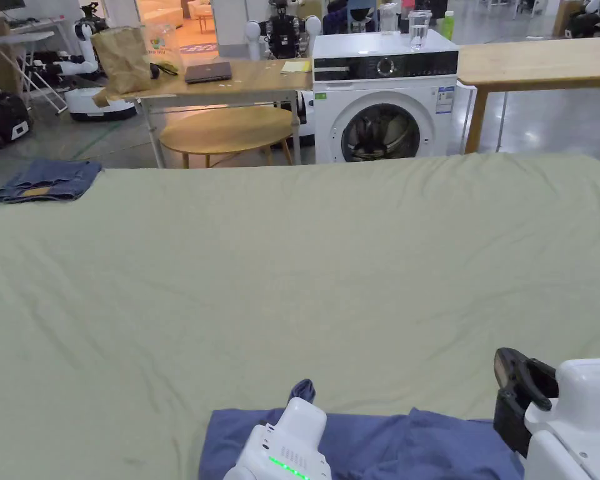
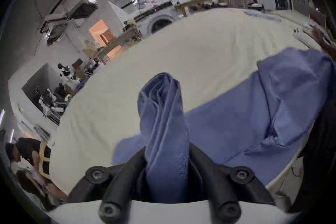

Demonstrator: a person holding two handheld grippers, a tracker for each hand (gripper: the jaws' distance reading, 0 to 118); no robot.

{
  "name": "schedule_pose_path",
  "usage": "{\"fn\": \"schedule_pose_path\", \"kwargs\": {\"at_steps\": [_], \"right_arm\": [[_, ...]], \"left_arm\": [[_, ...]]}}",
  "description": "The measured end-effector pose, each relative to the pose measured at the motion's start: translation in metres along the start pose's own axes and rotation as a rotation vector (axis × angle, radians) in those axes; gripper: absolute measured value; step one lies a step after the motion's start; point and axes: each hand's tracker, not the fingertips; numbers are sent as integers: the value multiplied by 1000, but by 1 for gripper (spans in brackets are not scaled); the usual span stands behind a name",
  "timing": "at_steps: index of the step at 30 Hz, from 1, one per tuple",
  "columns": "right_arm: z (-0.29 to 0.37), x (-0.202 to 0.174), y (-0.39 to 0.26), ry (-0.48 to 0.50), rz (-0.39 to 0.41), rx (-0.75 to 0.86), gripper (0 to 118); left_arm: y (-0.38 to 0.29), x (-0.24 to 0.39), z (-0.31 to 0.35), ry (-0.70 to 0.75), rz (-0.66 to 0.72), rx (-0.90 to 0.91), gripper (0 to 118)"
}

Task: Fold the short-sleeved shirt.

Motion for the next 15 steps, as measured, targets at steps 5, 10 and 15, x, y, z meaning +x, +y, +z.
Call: {"fn": "schedule_pose_path", "kwargs": {"at_steps": [5, 10, 15], "right_arm": [[4, 21, 2, -14, -8, 3, 0], [7, 30, -1, 7, -43, 6, 0], [4, 30, -6, 21, -53, -9, 0]], "left_arm": [[1, -35, 32, -148, 267, 87, 106], [-7, -107, 73, -344, 672, 229, 106], [-29, -135, 35, -341, 879, 32, 8]]}}
